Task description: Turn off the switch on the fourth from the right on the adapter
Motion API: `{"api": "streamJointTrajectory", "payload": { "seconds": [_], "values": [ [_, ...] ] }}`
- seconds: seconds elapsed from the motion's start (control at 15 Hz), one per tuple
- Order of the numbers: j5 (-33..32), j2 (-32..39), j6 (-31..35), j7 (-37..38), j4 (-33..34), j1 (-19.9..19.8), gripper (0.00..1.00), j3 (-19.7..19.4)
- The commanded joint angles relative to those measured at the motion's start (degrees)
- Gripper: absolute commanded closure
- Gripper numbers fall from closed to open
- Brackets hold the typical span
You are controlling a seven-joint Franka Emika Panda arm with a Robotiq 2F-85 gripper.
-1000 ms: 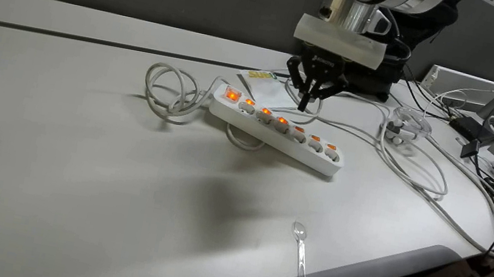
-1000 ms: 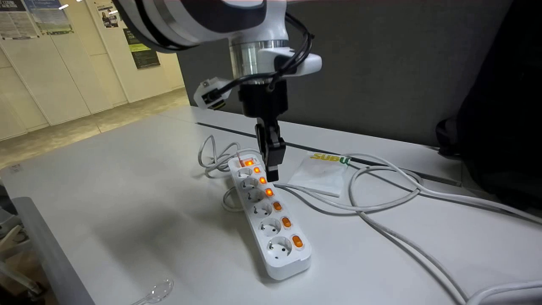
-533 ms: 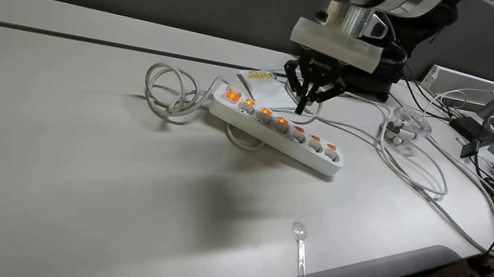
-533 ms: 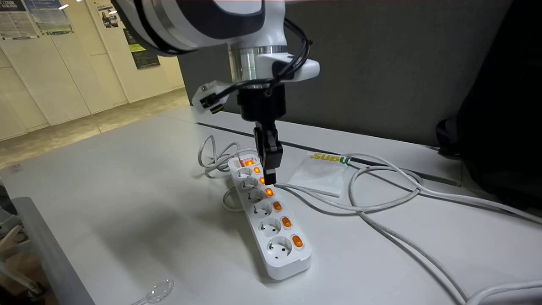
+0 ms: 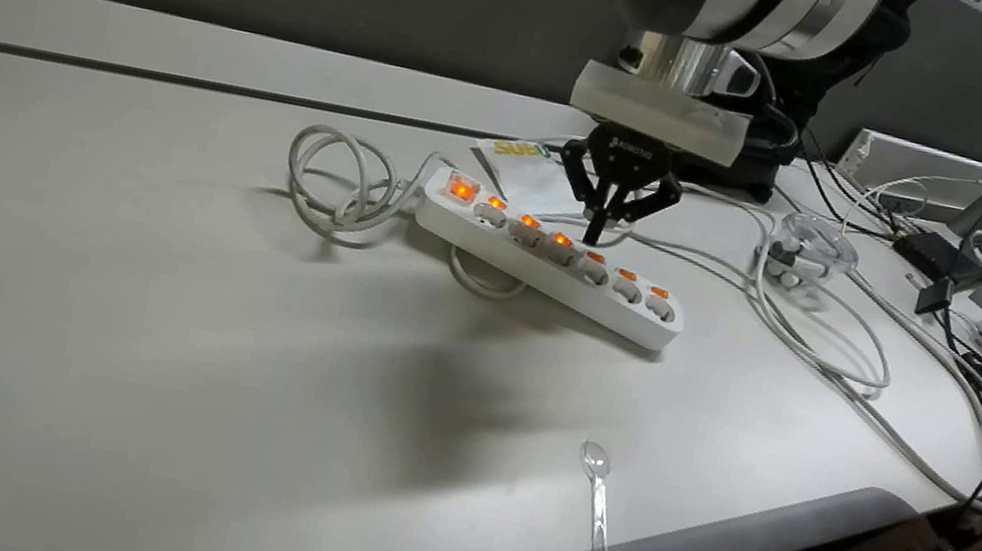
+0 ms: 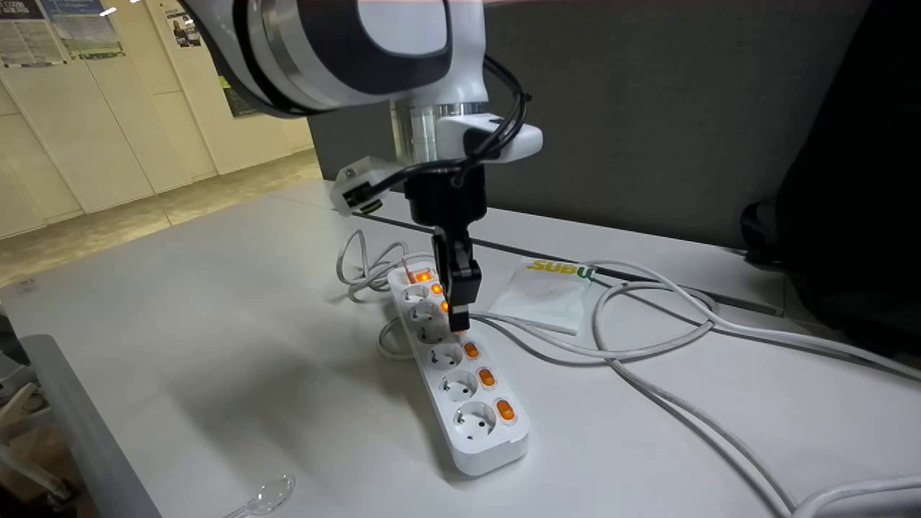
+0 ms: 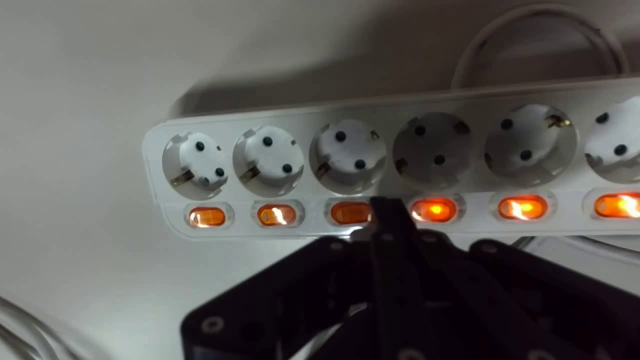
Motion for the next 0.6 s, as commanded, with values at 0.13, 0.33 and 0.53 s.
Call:
{"api": "streamJointTrajectory", "payload": {
  "seconds": [0.13,0.33,0.53],
  "values": [
    [-0.1,1.5,4.7,-1.1,0.2,1.8,1.0,-1.6],
    [0.8,1.9,7.6,-1.9,-0.2,2.2,1.0,-1.4],
    [1.8,2.0,9.4,-3.1,-0.4,2.1,1.0,-0.9]
  ]
}}
